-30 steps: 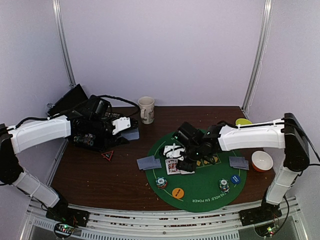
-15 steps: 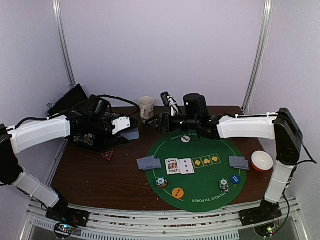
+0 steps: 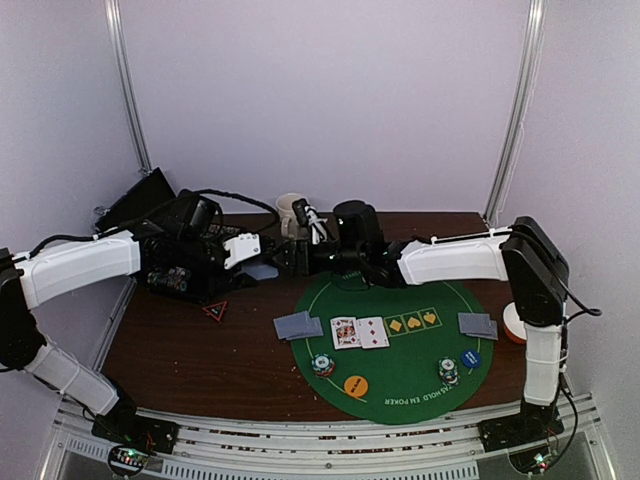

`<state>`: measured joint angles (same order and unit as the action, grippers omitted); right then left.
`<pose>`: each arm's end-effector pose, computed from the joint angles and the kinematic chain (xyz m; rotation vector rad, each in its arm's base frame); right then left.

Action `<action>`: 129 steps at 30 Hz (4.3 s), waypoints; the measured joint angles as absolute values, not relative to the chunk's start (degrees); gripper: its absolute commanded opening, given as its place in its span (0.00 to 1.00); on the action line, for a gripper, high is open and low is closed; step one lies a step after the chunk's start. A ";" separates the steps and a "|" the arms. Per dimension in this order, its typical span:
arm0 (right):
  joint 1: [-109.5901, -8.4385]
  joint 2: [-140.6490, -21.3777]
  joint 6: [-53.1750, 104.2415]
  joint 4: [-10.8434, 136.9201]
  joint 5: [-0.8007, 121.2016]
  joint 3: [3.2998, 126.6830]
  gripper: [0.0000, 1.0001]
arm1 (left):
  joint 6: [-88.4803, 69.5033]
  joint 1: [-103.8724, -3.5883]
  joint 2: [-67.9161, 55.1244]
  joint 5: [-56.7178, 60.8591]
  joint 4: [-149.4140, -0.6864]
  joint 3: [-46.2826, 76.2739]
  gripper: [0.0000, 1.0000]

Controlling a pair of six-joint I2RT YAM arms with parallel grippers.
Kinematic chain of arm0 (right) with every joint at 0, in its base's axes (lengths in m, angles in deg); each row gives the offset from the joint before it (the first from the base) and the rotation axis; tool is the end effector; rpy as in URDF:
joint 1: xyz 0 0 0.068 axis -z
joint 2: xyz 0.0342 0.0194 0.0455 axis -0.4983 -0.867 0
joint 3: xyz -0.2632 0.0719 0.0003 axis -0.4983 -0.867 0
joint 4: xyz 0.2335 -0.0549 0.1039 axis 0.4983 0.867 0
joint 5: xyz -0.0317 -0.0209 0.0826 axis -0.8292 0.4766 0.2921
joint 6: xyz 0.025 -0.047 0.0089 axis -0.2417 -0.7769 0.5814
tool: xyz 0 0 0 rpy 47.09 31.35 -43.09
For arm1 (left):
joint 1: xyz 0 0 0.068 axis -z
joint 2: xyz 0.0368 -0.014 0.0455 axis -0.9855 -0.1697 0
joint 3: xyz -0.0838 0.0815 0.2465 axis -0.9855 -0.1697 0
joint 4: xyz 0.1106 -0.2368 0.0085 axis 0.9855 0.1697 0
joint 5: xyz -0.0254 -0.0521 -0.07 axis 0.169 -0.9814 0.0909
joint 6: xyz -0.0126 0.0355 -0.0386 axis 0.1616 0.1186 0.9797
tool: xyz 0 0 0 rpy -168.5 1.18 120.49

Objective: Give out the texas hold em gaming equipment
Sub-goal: Pick up the poker card from the face-down deck piles, then flop the poker card into the community card area.

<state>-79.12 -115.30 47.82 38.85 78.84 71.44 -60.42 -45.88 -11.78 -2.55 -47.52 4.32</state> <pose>0.2984 0.3701 0.2498 -0.7016 1.8085 1.3587 0.2483 -0.1793 0.2733 1.4880 1.8023 -0.2208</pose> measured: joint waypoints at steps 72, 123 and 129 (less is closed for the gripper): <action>-78.84 -98.19 -31.13 73.69 25.45 44.71 0.00 | -60.42 -45.88 -11.13 -2.31 -47.56 4.32 0.50; -81.07 -96.55 -35.13 84.49 39.19 41.58 0.14 | -60.47 -45.88 -11.13 -2.27 -47.56 4.32 0.50; -81.66 -96.46 -35.10 84.38 38.52 41.58 0.29 | -60.47 -45.88 -11.13 -2.22 -47.56 4.32 0.50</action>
<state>-81.66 -96.46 -35.10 84.38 38.52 41.58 -60.47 -45.88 -11.13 -2.22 -47.56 4.32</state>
